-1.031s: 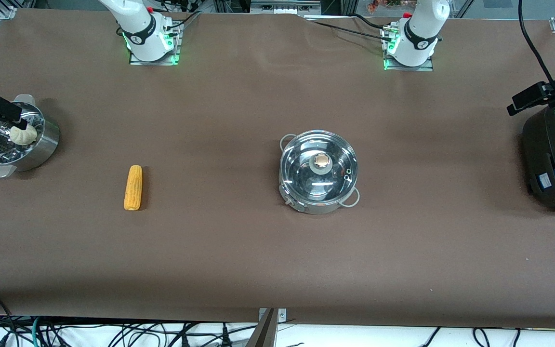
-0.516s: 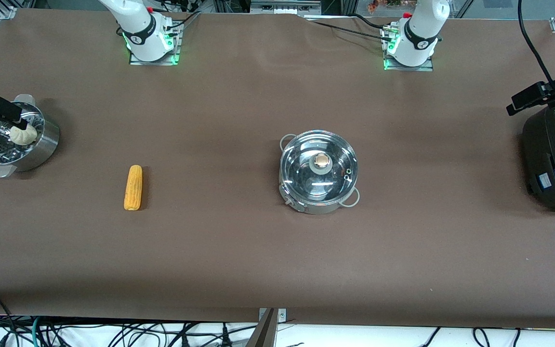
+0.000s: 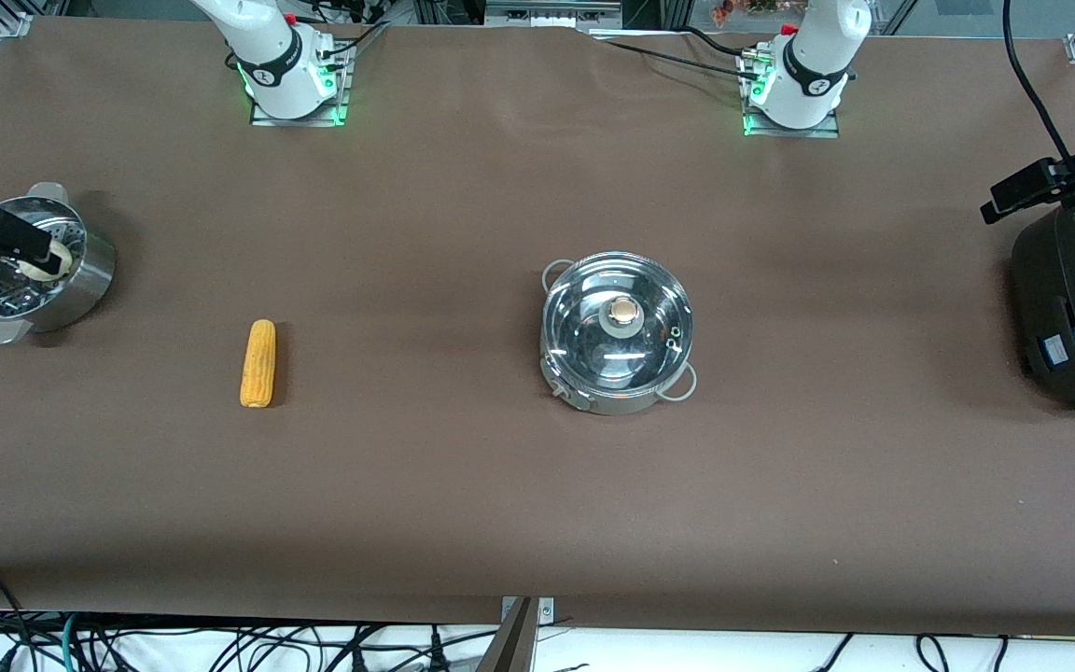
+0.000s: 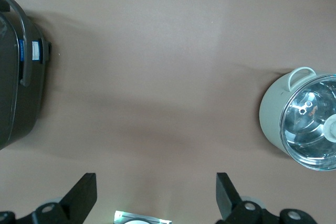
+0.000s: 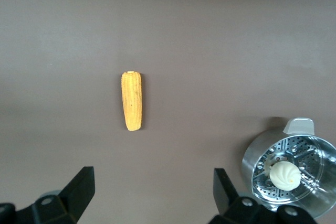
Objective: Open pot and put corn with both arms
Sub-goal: 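Reach the right gripper down to the yellow corn cob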
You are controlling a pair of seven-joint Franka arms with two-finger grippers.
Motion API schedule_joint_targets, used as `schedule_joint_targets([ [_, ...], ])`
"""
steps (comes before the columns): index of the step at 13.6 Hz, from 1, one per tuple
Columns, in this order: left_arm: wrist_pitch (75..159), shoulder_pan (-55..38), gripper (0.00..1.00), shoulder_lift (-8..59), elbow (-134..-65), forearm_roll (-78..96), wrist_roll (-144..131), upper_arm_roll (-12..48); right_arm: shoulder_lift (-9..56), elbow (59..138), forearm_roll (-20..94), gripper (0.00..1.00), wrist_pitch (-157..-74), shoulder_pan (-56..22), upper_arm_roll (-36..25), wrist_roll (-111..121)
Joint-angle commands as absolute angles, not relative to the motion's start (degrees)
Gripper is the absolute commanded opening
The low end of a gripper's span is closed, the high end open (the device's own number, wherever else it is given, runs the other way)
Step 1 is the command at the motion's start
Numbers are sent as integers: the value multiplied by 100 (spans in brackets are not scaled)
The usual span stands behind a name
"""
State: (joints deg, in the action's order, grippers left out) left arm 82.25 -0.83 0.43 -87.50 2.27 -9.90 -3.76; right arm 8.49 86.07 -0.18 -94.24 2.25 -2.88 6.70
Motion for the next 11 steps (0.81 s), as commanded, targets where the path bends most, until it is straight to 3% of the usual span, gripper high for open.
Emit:
schedule_joint_targets([
  [1,8112,-97,100,123,-8587,123,-1002,-369,1045,8552,87,100,-9483,290,-290,650],
  [11,8139,-79,100,211,-8605,105,-958,-369,2249,8552,325,100,-10300,194,-246,633],
])
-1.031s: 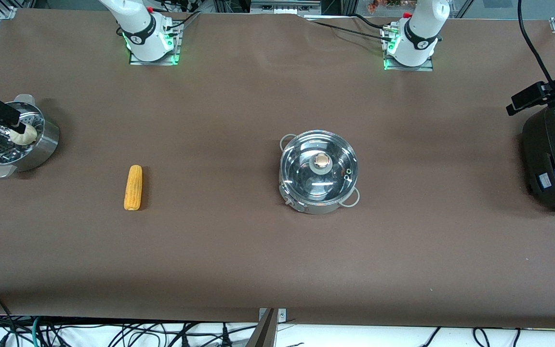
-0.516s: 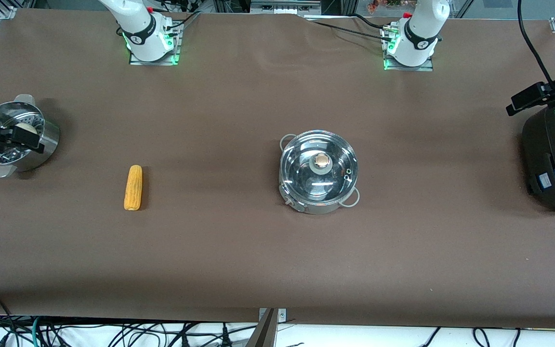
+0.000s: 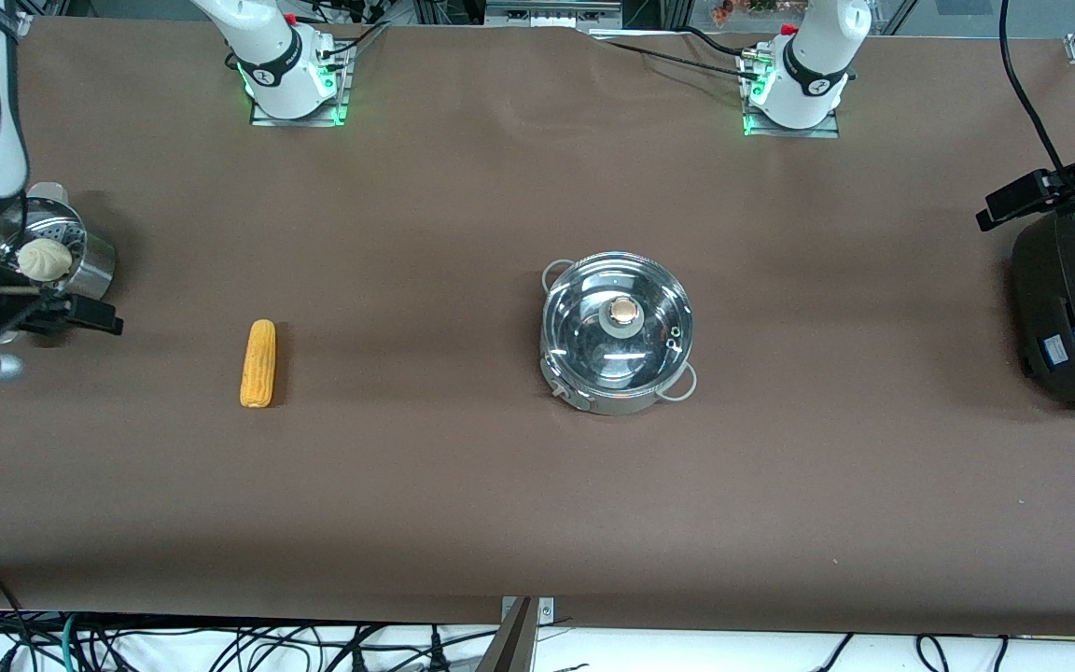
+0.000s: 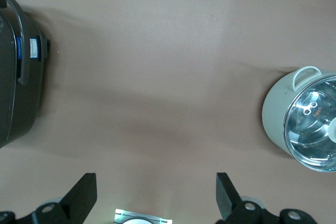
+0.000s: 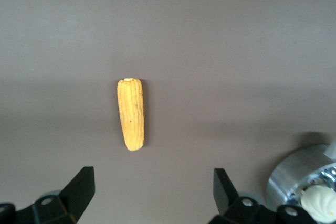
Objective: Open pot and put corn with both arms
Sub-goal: 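Reach the right gripper down to the yellow corn cob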
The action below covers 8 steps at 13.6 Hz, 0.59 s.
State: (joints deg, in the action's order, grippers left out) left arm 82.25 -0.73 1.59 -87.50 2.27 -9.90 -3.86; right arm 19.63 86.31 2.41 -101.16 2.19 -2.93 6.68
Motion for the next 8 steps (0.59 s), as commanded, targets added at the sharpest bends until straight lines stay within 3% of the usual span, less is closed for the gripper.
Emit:
schedule_joint_targets([
  [1,8139,-114,100,211,-8613,105,-958,-360,2381,8552,316,100,-10388,98,-246,633],
  [5,8208,-106,100,167,-8674,105,-932,-352,2970,8675,325,100,-11029,-420,-246,63],
  [8,8261,52,100,97,-8841,105,-914,-114,3023,8981,264,100,-11555,-720,-255,-281],
])
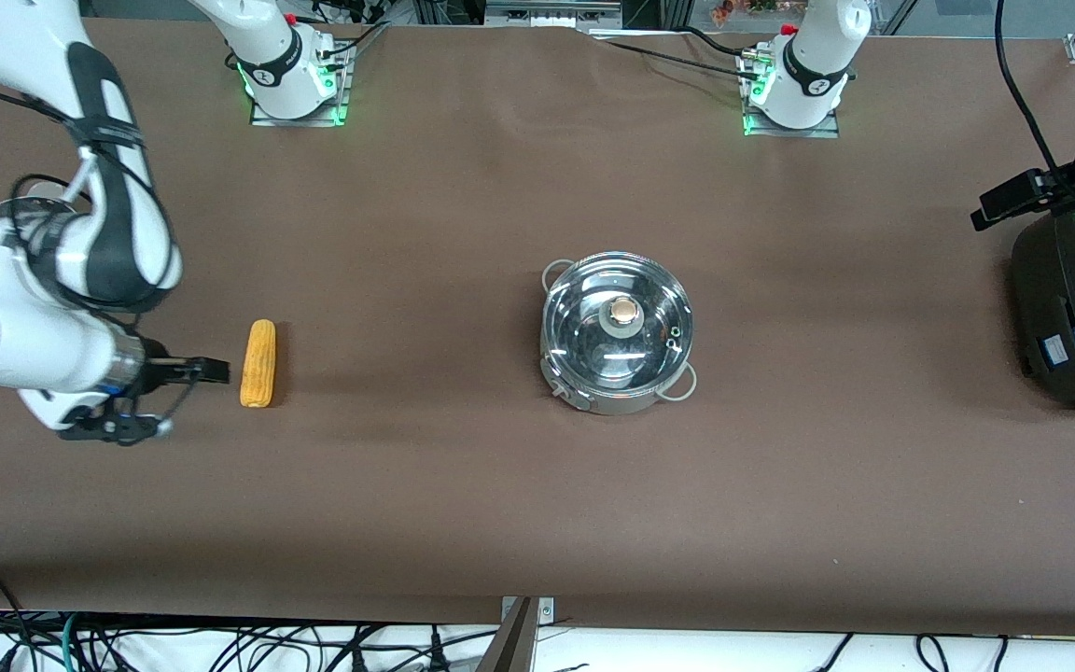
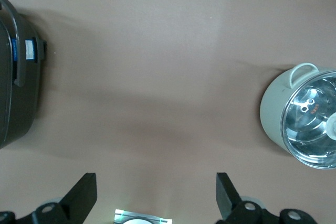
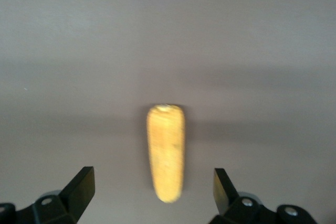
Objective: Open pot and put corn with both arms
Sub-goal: 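Reach the right gripper down to the yellow corn cob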
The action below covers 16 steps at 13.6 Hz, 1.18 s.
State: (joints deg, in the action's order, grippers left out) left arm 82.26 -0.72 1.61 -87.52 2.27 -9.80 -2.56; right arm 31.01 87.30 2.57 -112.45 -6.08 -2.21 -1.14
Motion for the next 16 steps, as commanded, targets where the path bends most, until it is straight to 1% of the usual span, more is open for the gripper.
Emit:
schedule_joint_targets([
  [1,8375,70,100,44,-8946,97,-644,-106,3058,9139,255,100,-11836,-721,-246,-273],
  [2,8515,123,100,-87,-9130,105,37,-105,3059,9315,255,100,-12082,-721,-246,-272],
  [4,8561,272,100,-123,-9220,202,745,-105,3059,9544,255,100,-12330,-703,-264,-203],
  [8,8587,264,100,-97,-9299,334,809,-97,3085,10132,255,100,-13032,-624,-351,114],
  [12,8525,264,99,-70,-9457,316,1228,-105,3015,10782,316,100,-13402,-598,-404,88],
  [13,8543,203,86,-62,-9457,308,1239,-105,2989,10949,334,100,-13490,-598,-413,88],
  [14,8560,141,81,-44,-9431,299,1100,-62,2953,11047,334,100,-13552,-598,-413,88],
  [16,8561,106,86,-18,-9448,386,355,253,2953,11118,334,100,-13614,-598,-422,97],
])
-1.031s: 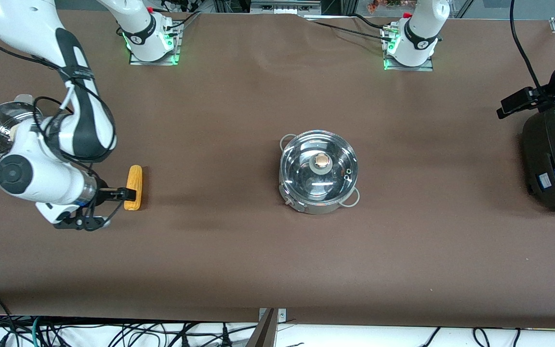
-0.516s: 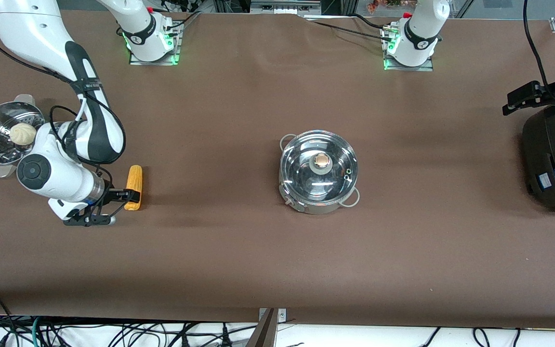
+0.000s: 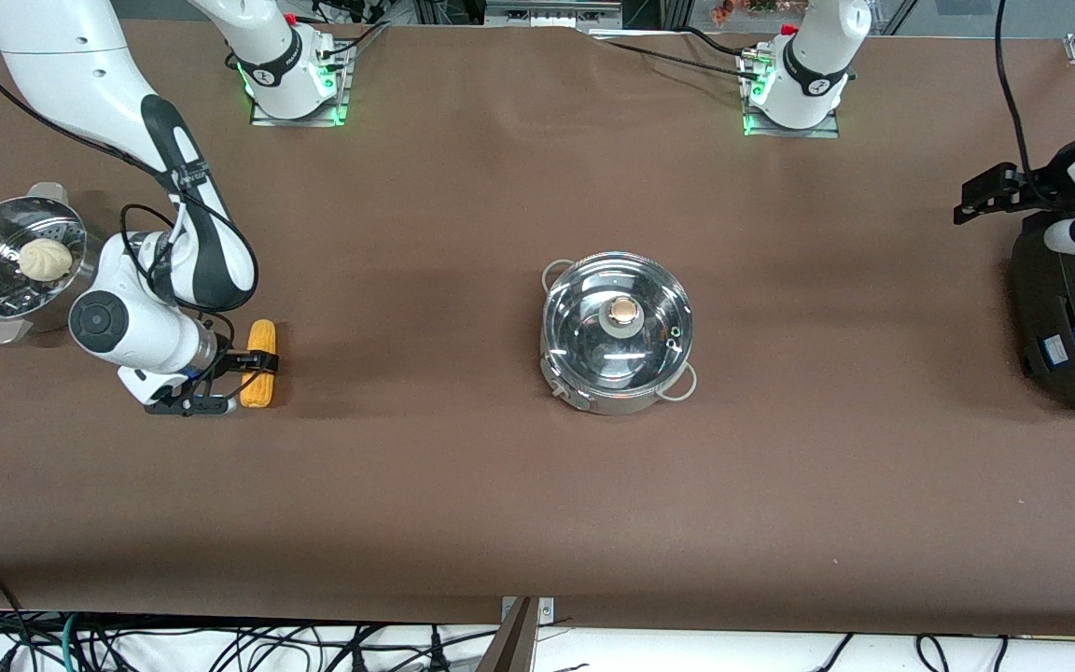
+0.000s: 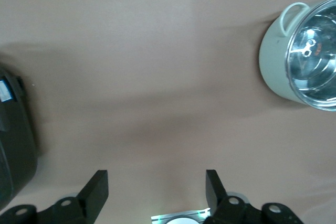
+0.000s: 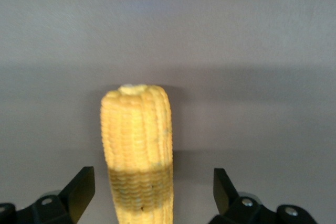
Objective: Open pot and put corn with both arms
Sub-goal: 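Grasp the corn with the right gripper while the left gripper reaches the lid knob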
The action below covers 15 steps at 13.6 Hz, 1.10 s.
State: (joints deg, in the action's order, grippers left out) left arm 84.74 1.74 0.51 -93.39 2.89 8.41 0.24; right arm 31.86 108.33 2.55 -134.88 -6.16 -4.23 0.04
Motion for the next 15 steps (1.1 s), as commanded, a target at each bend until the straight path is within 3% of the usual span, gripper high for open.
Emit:
schedule_joint_targets([
  [1,8578,62,98,43,-9448,387,-40,507,2953,11162,334,100,-13640,-598,-422,97],
  [5,8946,-114,100,202,-9457,614,-1299,1132,2944,11215,334,100,-13658,-598,-413,97],
  [15,10677,-1282,100,1115,-9932,606,-3707,1863,2892,11329,343,100,-13658,-598,-369,62],
])
